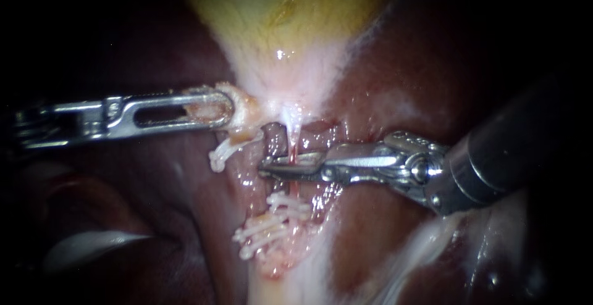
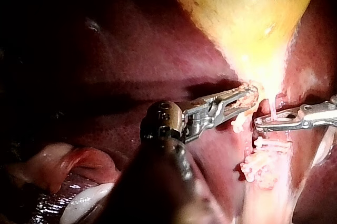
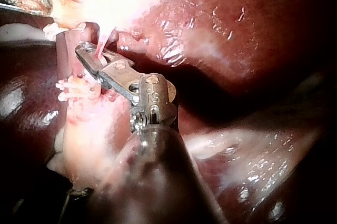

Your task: Going back third clip right tube

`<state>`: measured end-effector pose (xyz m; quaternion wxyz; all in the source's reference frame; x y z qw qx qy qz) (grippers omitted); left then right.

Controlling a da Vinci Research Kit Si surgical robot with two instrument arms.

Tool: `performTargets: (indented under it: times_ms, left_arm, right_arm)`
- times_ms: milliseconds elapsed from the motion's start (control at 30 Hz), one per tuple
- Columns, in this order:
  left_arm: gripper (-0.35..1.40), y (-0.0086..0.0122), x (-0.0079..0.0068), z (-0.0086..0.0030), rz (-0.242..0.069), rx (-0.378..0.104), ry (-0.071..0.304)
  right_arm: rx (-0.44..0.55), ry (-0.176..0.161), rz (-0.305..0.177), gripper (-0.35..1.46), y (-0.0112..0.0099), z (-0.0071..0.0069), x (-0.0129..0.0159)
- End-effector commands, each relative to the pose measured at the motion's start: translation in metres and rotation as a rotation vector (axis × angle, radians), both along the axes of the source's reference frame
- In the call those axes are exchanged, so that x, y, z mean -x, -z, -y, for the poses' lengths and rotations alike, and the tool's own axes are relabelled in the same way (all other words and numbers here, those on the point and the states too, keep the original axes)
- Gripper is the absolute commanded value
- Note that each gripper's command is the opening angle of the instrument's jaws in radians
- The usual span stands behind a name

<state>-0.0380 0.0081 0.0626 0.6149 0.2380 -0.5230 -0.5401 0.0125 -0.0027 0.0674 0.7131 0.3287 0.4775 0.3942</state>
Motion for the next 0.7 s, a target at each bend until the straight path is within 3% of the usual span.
performTargets:
  times_ms: [33, 133, 200, 300, 400, 700]
  left_arm:
    - [-0.35, 0.0000, 0.0000, 0.0000, 0.000, 0.000, 0.000]
    - [-0.35, 0.0001, 0.0000, 0.0000, 0.000, 0.000, 0.000]
    - [-0.35, 0.0001, -0.0001, 0.0001, 0.000, 0.000, -0.001]
    - [-0.35, 0.0001, -0.0001, 0.0001, 0.000, 0.000, -0.001]
    - [-0.35, 0.0001, -0.0001, 0.0001, 0.000, 0.000, -0.001]
    - [-0.35, 0.0000, 0.0000, 0.0002, 0.000, 0.001, -0.001]
  right_arm:
    - [0.000, 0.000, 0.000, -0.35, 0.0000, 0.0000, 0.0000]
    - [0.001, -0.001, 0.001, -0.35, 0.0001, 0.0000, 0.0001]
    - [-0.006, 0.015, -0.010, -0.31, 0.0001, 0.0001, 0.0001]
    - [0.039, 0.029, -0.024, 0.20, 0.0001, 0.0003, -0.0001]
    - [0.085, 0.033, -0.044, 0.41, -0.0001, 0.0004, -0.0004]
    - [0.172, 0.042, -0.056, 0.50, -0.0021, 0.0010, -0.0007]
